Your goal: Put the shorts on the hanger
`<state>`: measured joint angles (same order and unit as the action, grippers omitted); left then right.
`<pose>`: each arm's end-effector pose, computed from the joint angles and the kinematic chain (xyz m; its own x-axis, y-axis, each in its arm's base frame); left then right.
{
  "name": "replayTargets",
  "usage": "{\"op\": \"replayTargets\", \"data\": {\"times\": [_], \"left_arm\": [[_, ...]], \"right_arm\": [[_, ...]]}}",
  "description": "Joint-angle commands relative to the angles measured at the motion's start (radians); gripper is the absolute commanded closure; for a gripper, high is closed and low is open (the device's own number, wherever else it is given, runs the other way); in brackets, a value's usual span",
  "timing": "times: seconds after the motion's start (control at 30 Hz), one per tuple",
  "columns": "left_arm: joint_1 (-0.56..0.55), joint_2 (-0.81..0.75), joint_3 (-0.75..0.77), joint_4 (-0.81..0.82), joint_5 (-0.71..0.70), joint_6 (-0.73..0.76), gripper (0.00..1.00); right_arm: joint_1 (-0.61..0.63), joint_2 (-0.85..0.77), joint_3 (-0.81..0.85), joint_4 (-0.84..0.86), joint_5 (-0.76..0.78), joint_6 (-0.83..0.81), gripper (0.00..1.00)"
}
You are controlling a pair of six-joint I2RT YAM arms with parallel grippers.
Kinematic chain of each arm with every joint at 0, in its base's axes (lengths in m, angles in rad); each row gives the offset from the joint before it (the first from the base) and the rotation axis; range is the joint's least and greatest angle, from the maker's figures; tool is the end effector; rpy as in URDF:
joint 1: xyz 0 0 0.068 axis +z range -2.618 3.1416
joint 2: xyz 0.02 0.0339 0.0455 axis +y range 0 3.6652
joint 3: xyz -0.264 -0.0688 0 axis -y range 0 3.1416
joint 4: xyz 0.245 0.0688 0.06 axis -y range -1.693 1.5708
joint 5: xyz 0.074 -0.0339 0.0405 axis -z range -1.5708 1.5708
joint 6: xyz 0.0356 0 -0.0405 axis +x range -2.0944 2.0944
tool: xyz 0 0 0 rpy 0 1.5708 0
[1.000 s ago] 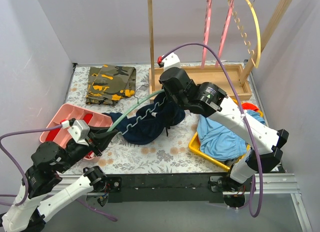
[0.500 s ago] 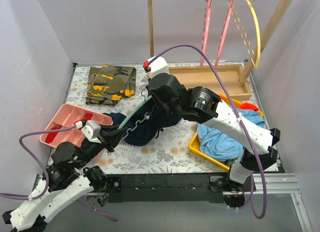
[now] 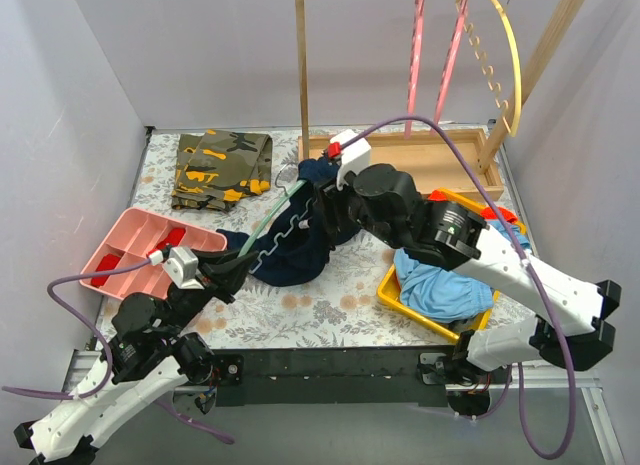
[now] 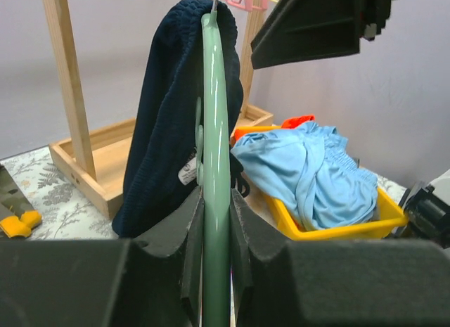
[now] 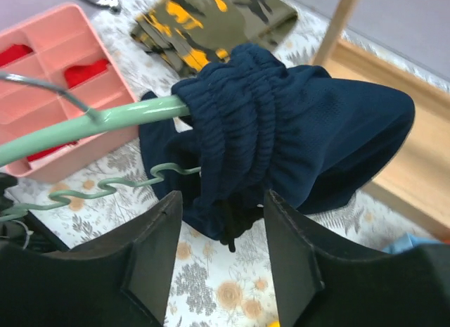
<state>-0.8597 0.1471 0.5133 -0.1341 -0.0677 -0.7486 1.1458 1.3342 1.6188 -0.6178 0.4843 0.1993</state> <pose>0.0493 -0.0535 0.3211 -0.3753 -0.6048 -0.7024 0.6245 0.3950 -0.6738 0.1290 0.2447 0.4620 -0.2559 -0.1405 -0.9564 -0.5858 0.8096 0.0378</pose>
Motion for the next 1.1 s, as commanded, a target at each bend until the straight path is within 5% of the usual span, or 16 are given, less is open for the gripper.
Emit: {"op": "replayTargets", "data": {"times": [0.0, 0.13, 0.5, 0.7, 0.83, 1.07], "left_arm": [[0.001, -0.004, 0.021, 0.185, 0.006, -0.035, 1.00], [0.002, -0.007, 0.025, 0.174, 0.008, -0.040, 1.00], [0.001, 0.012, 0.056, 0.036, 0.025, 0.006, 1.00], [0.002, 0.020, 0.051, 0.030, 0.035, 0.011, 1.00], [0.002, 0.006, 0.044, 0.040, 0.045, -0.005, 1.00], [0.002, 0.017, 0.040, 0.037, 0.043, -0.009, 1.00]], "right_arm": [[0.003, -0.108, -0.086, 0.249, -0.078, -0.101, 0.40], [-0.068, -0.121, -0.074, 0.147, 0.036, 0.030, 0.39], [-0.169, 0.057, 0.191, -0.030, -0.015, 0.316, 0.36], [-0.164, 0.048, 0.103, 0.015, -0.032, 0.368, 0.36], [-0.158, -0.097, -0.155, 0.260, -0.041, 0.282, 0.33], [-0.158, -0.089, -0.142, 0.190, 0.027, 0.302, 0.31]]}}
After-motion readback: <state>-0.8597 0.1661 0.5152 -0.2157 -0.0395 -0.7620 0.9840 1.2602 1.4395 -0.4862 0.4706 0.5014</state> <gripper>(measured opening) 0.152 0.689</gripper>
